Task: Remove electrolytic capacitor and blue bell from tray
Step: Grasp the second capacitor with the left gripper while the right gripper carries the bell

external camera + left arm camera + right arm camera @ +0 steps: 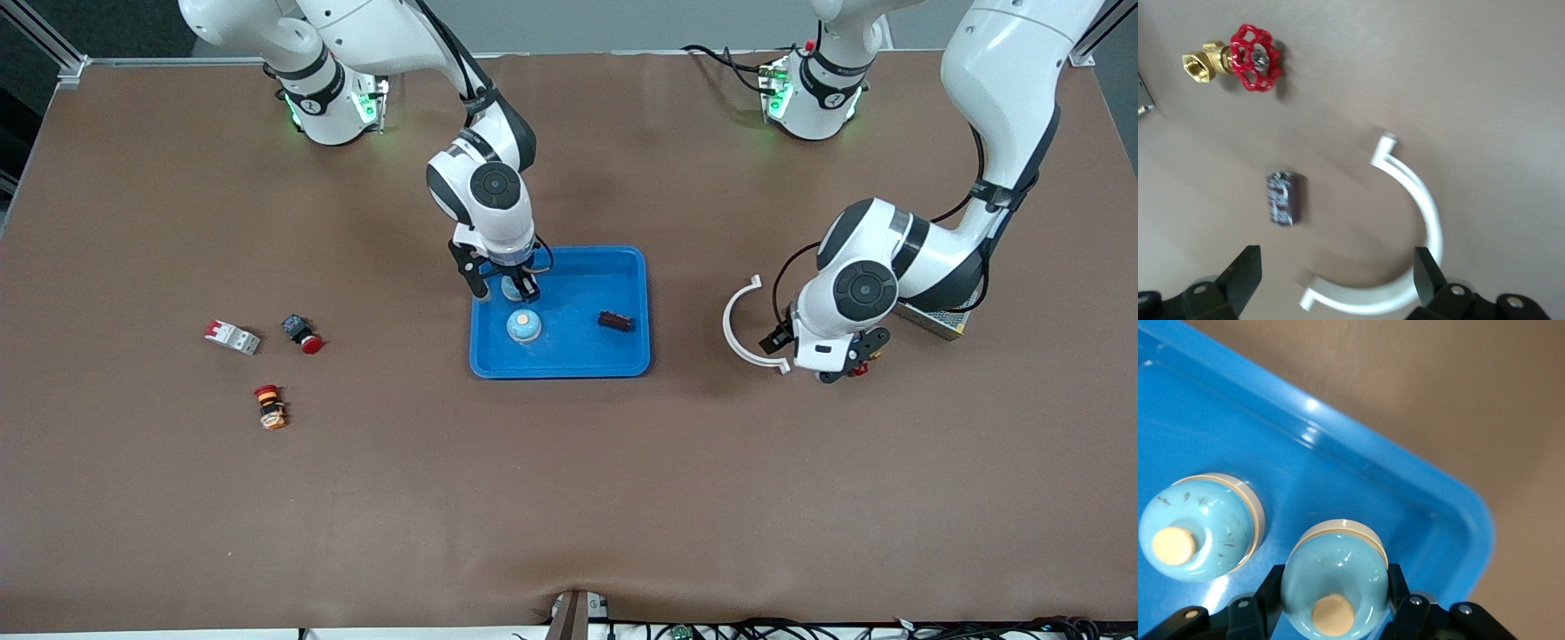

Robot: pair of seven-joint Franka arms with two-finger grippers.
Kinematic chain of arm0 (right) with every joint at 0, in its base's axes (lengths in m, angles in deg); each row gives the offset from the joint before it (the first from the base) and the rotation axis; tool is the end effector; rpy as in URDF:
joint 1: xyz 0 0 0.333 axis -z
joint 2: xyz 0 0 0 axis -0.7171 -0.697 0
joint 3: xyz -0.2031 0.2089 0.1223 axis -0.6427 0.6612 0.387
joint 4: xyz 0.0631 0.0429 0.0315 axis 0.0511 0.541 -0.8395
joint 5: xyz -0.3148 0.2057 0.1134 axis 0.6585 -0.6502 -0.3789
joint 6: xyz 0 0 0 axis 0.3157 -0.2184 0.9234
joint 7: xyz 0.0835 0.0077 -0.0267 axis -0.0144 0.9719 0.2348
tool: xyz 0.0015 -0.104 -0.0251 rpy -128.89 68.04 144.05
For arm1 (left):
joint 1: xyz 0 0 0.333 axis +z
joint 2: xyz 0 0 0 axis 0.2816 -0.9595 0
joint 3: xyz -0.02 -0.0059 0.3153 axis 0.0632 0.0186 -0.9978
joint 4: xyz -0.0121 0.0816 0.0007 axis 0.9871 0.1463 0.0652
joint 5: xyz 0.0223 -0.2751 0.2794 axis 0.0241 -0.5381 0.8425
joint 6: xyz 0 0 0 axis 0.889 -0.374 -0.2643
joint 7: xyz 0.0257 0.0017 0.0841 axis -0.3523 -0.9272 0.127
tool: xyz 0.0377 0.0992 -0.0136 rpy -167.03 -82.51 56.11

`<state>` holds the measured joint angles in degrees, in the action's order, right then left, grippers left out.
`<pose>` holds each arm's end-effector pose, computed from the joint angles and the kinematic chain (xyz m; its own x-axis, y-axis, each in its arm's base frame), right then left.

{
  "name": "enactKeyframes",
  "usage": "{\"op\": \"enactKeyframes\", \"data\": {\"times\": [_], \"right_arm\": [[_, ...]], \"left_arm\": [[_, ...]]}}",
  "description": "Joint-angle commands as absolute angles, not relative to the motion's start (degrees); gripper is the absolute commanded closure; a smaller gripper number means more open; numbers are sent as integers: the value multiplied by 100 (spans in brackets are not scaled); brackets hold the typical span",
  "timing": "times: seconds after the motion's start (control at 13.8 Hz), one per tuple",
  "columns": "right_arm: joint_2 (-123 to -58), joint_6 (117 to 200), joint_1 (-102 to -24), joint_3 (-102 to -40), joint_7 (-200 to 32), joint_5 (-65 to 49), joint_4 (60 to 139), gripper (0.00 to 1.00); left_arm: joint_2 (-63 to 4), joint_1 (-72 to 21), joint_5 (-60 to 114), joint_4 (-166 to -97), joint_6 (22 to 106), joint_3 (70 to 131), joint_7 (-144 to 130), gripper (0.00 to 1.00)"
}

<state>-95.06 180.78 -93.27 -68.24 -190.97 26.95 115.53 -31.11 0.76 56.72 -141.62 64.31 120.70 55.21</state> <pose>0.4260 0.4236 0.2080 0.5297 -0.8480 0.0187 -0.8465 -0.5271 0.0748 0.5684 -0.1848 0.2753 0.7877 0.6091 -0.0929 0.5870 -0.7876 -0.1872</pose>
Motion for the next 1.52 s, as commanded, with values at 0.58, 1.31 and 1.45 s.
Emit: {"op": "enactKeyframes", "data": {"times": [0.58,1.31,1.45], "right_arm": [[-8570,15698,-8775,-7004,-15375,3696,11448,100],[-6655,16066,-6527,-7004,-11904,3881,12941,100],[-6303,16627,-5964,-7004,-11324,3881,13538,100]], "left_arm": [[-4296,-1695,5348,-12707,6620,12121,8700,0],[-4798,-3296,5357,-12610,7756,11137,10453,14],[-4895,-3358,5366,-12610,7765,11066,10480,18]]}}
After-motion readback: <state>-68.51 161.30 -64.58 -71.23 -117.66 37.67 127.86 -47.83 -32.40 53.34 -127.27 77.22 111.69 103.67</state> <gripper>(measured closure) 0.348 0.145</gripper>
